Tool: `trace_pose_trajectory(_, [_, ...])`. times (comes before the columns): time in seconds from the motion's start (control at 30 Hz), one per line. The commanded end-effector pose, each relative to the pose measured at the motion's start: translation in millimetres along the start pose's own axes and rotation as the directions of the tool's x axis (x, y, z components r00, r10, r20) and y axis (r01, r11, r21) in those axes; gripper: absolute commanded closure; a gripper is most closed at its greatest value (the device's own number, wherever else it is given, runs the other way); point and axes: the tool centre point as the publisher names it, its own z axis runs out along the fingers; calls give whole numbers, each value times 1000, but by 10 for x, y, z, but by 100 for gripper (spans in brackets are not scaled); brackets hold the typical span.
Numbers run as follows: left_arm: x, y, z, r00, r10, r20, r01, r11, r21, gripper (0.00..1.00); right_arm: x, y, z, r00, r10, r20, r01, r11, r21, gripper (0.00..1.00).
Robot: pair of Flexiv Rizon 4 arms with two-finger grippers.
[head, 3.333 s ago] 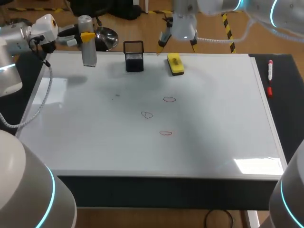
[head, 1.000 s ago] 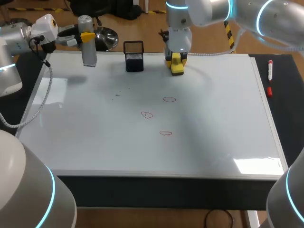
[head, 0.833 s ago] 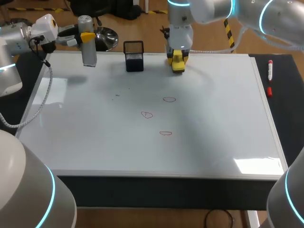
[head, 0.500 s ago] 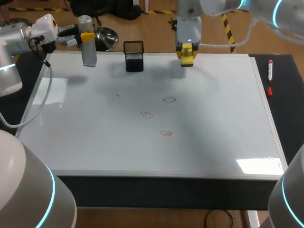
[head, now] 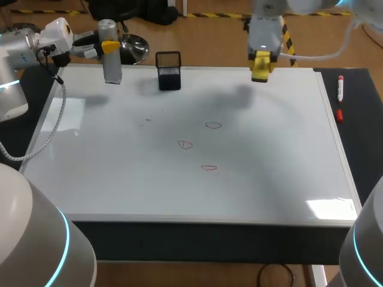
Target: Pick up the inspection probe, press it on each red-marked spot on the whiteboard one by one, put down the probe, pick up the eraser, and wipe off all the red marks.
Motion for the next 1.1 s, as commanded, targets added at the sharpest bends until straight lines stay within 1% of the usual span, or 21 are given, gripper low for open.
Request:
trace_pose_trajectory(0.03, [22,-22,9,1000,0,6,0,1000,-3,100,261,145,-128,999,26,26,-28,996,88,100])
trace_pose_trajectory(0.13, [22,-22,9,1000,0,6,0,1000,-3,100,433,108,-121,999,49,22,-51,995,87,100])
trace_pose_trajectory(0.27, [22,-22,9,1000,0,6,0,1000,-3,100,567,104,-118,995,96,20,-98,992,80,100])
trace_pose_trajectory(0.53, [22,-22,9,1000,0,6,0,1000,-3,100,856,49,-127,989,143,24,-144,986,81,100])
trace_pose_trajectory(0.9, [22,-22,9,1000,0,6,0,1000,-3,100,1070,45,-119,983,175,49,-178,982,68,100])
trace_pose_trajectory(1.1, [22,-22,9,1000,0,6,0,1000,-3,100,1092,74,-190,986,159,52,-162,984,75,100])
